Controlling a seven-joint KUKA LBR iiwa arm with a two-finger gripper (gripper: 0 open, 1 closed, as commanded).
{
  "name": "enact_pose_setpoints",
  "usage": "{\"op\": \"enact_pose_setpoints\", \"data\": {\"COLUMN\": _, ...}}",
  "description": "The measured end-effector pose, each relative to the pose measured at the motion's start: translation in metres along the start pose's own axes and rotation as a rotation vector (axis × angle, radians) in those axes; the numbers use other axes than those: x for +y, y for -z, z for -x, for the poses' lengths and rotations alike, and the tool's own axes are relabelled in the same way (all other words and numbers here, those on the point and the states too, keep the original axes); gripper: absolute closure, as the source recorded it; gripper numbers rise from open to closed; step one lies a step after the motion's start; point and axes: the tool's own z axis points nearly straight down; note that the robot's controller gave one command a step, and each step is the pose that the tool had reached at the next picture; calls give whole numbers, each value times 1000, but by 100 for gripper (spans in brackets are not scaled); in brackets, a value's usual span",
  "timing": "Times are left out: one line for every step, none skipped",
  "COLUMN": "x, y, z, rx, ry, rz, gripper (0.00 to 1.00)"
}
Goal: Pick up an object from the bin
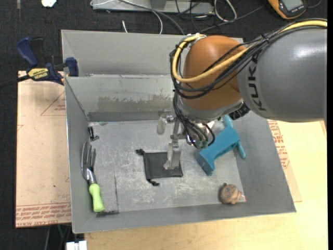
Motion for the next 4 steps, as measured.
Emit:
{"op": "enact_pose_setpoints", "data": {"x": -14, "y": -46, "z": 3, "rx": -11, "ry": 83, "rz": 1, "gripper": 0}}
{"op": "enact_pose_setpoints", "data": {"x": -15, "y": -60, "z": -5, "rx": -2, "ry": 14, "rz": 3, "gripper": 0}}
{"op": "enact_pose_setpoints", "data": {"x": -31, "y": -96, "z": 7, "rx": -11, "ry": -20, "rz": 3, "gripper": 0}}
{"op": "enact_pose_setpoints", "data": {"x": -36, "y": -126, "z": 3, "rx": -11, "ry": -186, "rz": 6, "gripper": 0}}
